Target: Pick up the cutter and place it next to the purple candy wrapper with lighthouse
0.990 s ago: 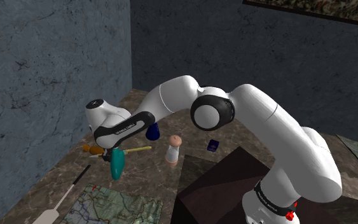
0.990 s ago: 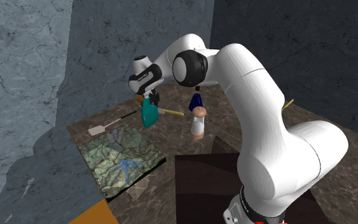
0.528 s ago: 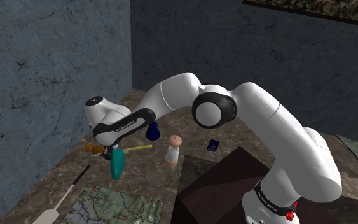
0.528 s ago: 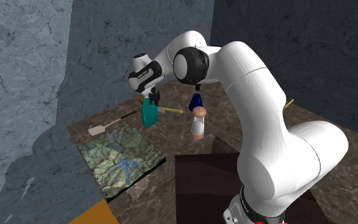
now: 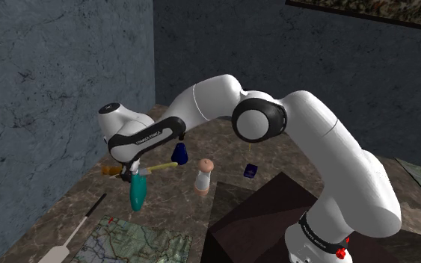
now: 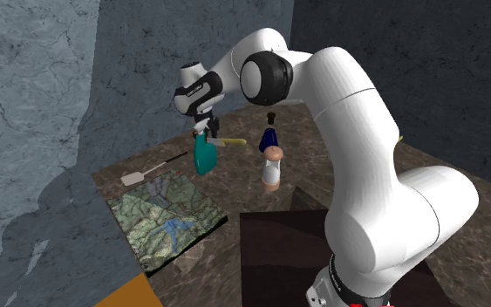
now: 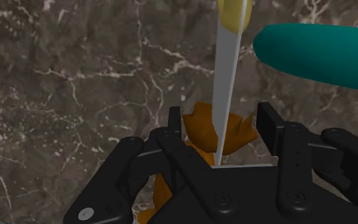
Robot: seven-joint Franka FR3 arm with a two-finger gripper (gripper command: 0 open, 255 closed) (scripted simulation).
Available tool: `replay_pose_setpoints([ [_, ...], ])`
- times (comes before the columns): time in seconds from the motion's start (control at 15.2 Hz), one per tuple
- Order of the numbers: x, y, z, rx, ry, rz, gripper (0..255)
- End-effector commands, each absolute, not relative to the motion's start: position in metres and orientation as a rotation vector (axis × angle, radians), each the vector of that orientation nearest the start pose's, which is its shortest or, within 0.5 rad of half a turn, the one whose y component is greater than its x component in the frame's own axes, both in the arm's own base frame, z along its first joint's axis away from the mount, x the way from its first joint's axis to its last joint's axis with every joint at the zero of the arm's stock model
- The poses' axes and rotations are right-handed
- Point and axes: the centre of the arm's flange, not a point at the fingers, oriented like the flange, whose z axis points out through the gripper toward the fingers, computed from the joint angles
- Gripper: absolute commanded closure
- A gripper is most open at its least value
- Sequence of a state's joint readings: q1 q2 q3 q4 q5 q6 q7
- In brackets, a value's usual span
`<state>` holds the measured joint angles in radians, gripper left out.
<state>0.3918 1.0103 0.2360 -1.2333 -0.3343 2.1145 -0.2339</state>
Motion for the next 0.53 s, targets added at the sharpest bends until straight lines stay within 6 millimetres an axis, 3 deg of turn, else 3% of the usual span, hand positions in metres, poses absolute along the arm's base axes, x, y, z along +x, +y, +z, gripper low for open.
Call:
replay_pose_setpoints([
  [0.0,0.633,0.387,0.162,-2.869,-1.480,0.135,255],
  [0.46,0.633,0.387,0.199,-2.869,-1.480,0.135,255],
])
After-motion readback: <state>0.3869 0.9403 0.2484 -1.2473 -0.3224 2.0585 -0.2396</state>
